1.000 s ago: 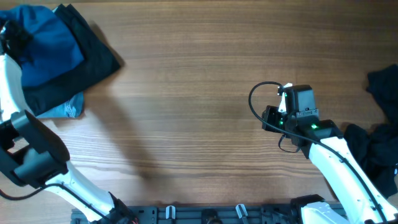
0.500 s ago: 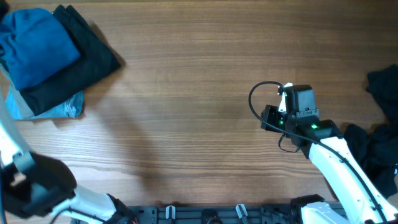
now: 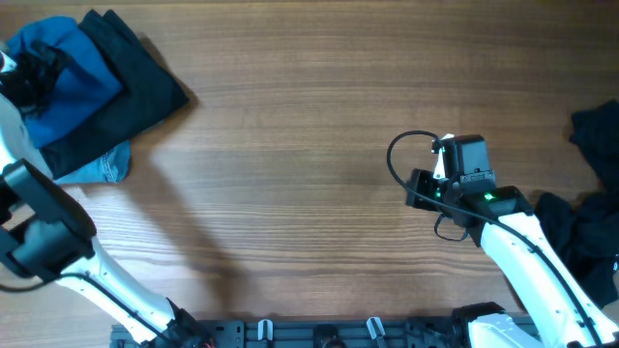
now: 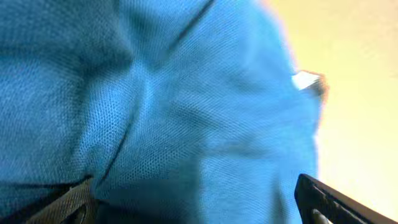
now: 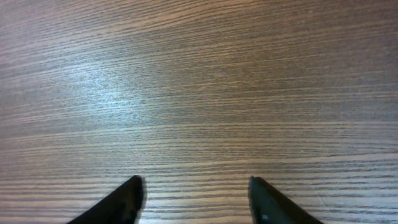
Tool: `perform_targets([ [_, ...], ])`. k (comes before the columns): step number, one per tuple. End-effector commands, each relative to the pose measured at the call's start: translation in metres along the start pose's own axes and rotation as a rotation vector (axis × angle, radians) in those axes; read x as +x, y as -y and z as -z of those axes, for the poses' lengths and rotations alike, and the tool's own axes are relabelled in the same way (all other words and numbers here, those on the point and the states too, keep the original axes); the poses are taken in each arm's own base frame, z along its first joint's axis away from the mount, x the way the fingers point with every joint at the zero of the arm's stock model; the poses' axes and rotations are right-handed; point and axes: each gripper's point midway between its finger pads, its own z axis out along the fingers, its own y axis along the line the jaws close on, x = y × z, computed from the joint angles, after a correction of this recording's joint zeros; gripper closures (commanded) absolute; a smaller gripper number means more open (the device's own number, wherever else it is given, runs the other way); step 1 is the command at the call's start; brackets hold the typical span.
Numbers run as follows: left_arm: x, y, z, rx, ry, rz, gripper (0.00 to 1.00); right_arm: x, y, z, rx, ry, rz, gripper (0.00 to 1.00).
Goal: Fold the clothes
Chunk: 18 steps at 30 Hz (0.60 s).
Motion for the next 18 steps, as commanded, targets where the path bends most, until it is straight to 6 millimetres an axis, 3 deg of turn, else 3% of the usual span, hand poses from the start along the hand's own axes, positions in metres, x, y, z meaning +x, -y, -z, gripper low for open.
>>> perform_targets([
  [1,-0.039,0.094,0.098,0.146,0.198,-0.14,0.0,-0.012,-0.003,0.005,-0.004,0.049,0.008,0.2],
  [2,-0.034,0.125,0.126,0.185,0.227,-0.2,0.0,-0.017,-0.007,0.006,-0.024,0.068,0.01,0.14],
  [3,-0.023,0.149,0.14,0.206,0.23,-0.26,0.0,-0.022,-0.013,0.006,-0.055,0.086,0.013,0.11],
  [5,0.009,0.175,0.142,0.192,0.173,-0.291,0.0,-0.03,-0.025,0.008,-0.122,0.114,0.024,0.07],
  [7,0.065,0.19,0.126,0.18,0.003,-0.311,0.0,-0.041,-0.047,0.014,-0.231,0.157,0.096,0.07],
  [8,0.112,0.188,0.113,0.109,-0.142,-0.327,0.0,-0.049,-0.055,0.019,-0.263,0.188,0.155,0.07],
  [10,0.157,0.173,0.105,-0.031,-0.271,-0.364,0.0,-0.066,-0.058,0.034,-0.254,0.225,0.204,0.03],
  [12,0.211,0.143,0.112,-0.217,-0.465,-0.414,0.0,-0.098,-0.061,0.066,-0.234,0.289,0.218,0.0],
  [15,0.255,0.115,0.139,-0.35,-0.675,-0.429,0.0,-0.117,-0.063,0.096,-0.222,0.318,0.204,0.0],
  [17,0.271,0.102,0.158,-0.409,-0.772,-0.432,0.0,-0.103,-0.055,0.09,-0.196,0.247,0.137,0.0],
  [18,0.281,0.098,0.168,-0.429,-0.826,-0.449,0.0,-0.09,-0.039,0.085,-0.128,0.188,0.037,0.0],
])
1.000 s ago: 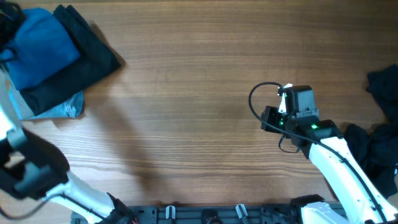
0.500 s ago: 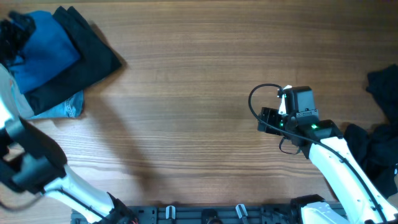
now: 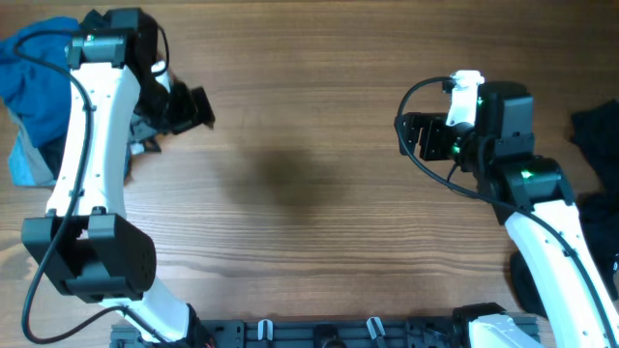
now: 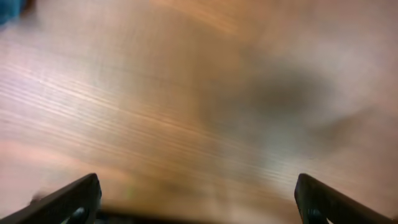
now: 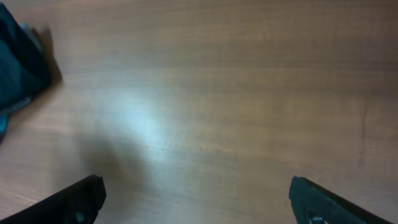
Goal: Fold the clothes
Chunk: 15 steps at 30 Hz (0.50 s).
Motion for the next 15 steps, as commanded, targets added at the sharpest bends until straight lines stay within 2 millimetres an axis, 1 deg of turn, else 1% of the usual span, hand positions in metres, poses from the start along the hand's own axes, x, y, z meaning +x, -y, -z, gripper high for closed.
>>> perform_targets([
  [1,0.024,-0.004,-0.004,-0.054,-0.079,-0.048,0.0,0.033,0.029,0.006,0.166,-0.116,-0.185,0.0],
  [2,0.029,0.001,-0.005,-0.049,-0.062,-0.07,0.01,0.046,0.033,0.009,0.191,-0.163,-0.192,0.0],
  [4,0.038,0.008,-0.002,-0.035,0.003,-0.121,0.04,0.062,0.034,0.015,0.206,-0.223,-0.195,0.0],
  [6,0.044,0.011,0.003,-0.021,0.112,-0.161,0.09,0.071,0.034,0.022,0.202,-0.221,-0.172,0.0],
  [7,0.046,0.009,0.006,-0.016,0.175,-0.167,0.09,0.072,0.034,0.026,0.196,-0.197,-0.166,0.0],
  [9,0.06,0.002,0.016,0.071,0.362,-0.151,0.06,0.076,0.032,0.036,0.172,-0.103,-0.151,0.0],
  [10,0.066,-0.001,0.019,0.103,0.429,-0.152,0.0,0.077,0.031,0.04,0.159,-0.053,-0.142,0.0],
  [12,0.082,-0.009,0.023,0.182,0.568,-0.115,0.0,0.078,0.03,0.055,0.133,0.103,-0.121,0.0],
  [13,0.088,-0.013,0.025,0.208,0.63,-0.115,0.0,0.078,0.033,0.06,0.142,0.158,-0.114,0.0],
  [15,0.096,-0.017,0.034,0.282,0.774,-0.124,0.0,0.087,0.036,0.068,0.144,0.216,-0.108,0.0],
])
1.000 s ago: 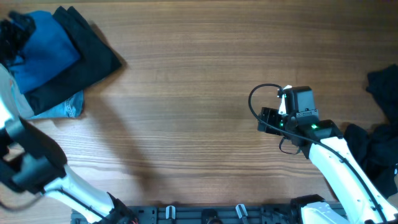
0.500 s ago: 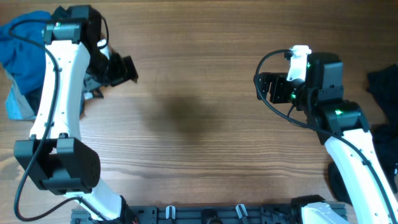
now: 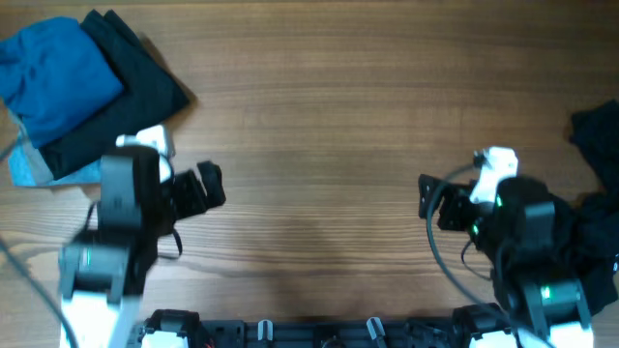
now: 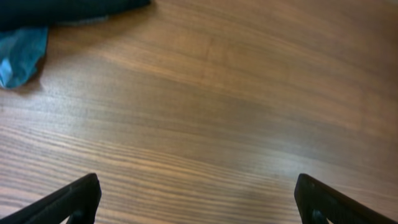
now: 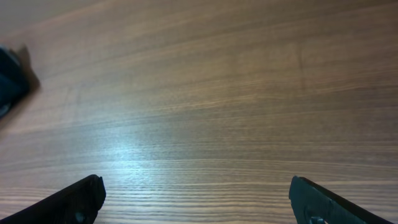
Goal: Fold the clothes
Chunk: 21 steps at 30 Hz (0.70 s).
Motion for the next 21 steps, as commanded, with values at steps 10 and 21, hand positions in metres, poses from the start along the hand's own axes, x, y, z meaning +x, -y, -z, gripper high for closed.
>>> perform_targets([
  [10,0.008,-0.006,0.026,0.053,0.166,0.019,0.0,0.015,0.014,-0.006,0.051,-0.017,-0.009,0.0],
  [21,0.008,-0.006,0.026,0.053,0.166,0.019,0.0,0.016,0.016,0.019,0.023,0.148,0.005,0.0],
])
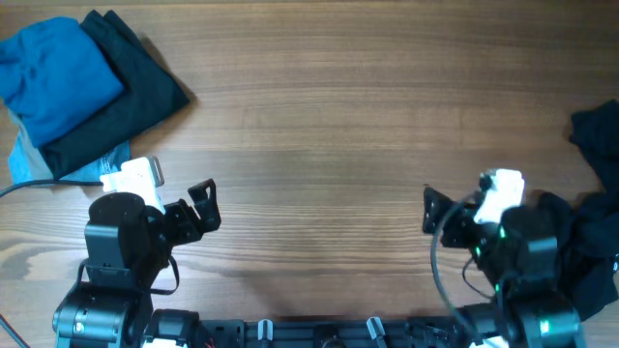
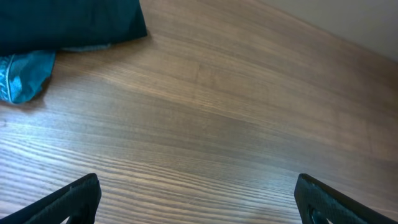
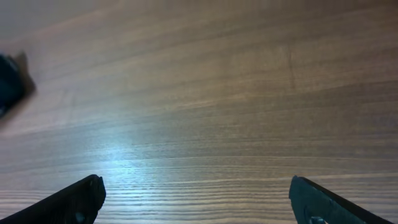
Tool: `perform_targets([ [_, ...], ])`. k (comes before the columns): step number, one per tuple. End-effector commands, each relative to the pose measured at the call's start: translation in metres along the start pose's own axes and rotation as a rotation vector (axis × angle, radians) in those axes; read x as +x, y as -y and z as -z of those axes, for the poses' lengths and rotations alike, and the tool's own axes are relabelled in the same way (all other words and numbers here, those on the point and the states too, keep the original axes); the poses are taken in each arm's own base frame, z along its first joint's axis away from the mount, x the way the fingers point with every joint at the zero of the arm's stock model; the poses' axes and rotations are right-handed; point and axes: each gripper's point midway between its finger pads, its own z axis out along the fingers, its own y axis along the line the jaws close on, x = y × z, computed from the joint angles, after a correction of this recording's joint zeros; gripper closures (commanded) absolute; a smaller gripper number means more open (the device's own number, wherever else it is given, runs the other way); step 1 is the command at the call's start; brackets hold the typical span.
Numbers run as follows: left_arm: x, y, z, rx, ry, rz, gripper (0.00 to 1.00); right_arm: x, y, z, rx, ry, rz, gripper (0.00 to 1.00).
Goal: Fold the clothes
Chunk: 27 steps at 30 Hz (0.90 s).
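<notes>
A folded stack lies at the far left: a blue garment (image 1: 53, 68) on a black one (image 1: 131, 97), with light denim (image 1: 106, 164) peeking out below. In the left wrist view the black garment (image 2: 68, 25) and denim (image 2: 25, 78) show at top left. A heap of dark unfolded clothes (image 1: 590, 213) sits at the right edge. My left gripper (image 1: 203, 208) is open near the front left, holding nothing. My right gripper (image 1: 432, 210) is open at the front right, beside the dark heap.
The wooden table (image 1: 329, 126) stretches between the two arms. The arm bases and a rail run along the front edge (image 1: 319, 333).
Both arms have drawn back a little toward the front edge. The jaws stay open and the clothes have not moved.
My left gripper was at the blue garment on the stack at far left, the right one narrowly open over bare table. Then the left was off the stack, jaws wide, and both arms stood mid-table. After that both were back near the front edge, where they stay.
</notes>
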Motion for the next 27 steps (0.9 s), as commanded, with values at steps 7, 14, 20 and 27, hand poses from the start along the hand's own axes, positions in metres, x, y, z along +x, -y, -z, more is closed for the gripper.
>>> perform_targets([
  [7,0.002,-0.003,-0.002,-0.012,-0.003,0.009,0.0,-0.029,0.01,0.016,-0.027,0.49,0.148,0.0],
  [14,0.002,-0.003,-0.002,-0.012,-0.003,0.009,0.0,-0.032,0.021,-0.007,0.006,0.691,0.289,0.0],
  [20,0.002,-0.003,-0.002,-0.012,-0.003,0.009,0.0,-0.015,0.022,-0.02,-0.005,0.605,0.302,0.0],
  [27,0.002,-0.003,-0.002,-0.012,-0.003,0.009,0.0,-0.015,0.022,-0.02,-0.005,0.605,0.302,0.0],
])
